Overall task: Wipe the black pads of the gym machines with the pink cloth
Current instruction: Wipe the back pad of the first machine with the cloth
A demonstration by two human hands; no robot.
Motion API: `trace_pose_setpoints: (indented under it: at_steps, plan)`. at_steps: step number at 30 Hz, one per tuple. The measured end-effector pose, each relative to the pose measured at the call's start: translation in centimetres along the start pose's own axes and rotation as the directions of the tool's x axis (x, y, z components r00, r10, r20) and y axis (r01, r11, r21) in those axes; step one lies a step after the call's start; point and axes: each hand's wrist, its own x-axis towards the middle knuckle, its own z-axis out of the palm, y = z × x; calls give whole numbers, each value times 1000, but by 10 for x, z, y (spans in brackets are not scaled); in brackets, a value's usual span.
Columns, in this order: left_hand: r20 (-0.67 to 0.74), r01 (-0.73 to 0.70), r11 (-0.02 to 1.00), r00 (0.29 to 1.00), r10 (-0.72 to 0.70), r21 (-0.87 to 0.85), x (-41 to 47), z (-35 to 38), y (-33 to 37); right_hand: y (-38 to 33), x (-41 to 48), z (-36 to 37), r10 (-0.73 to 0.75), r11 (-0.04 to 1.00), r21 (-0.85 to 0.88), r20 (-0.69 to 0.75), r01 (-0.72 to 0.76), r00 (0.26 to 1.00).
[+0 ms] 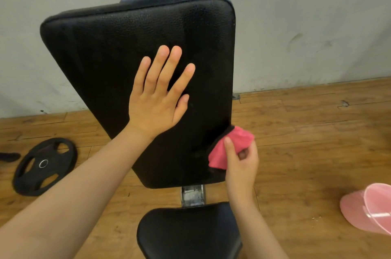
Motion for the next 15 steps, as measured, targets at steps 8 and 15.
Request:
trace_pose_setpoints:
  at_steps: [8,15]
  plan:
    - [9,3,1000,1000,-3,-10,1,-1,0,-9,13,15,-177,968,-167,62,185,982]
    - [11,-3,1000,1000,3,-1,2,-1,-1,70,1,-21,-15,887,-458,101,60,995]
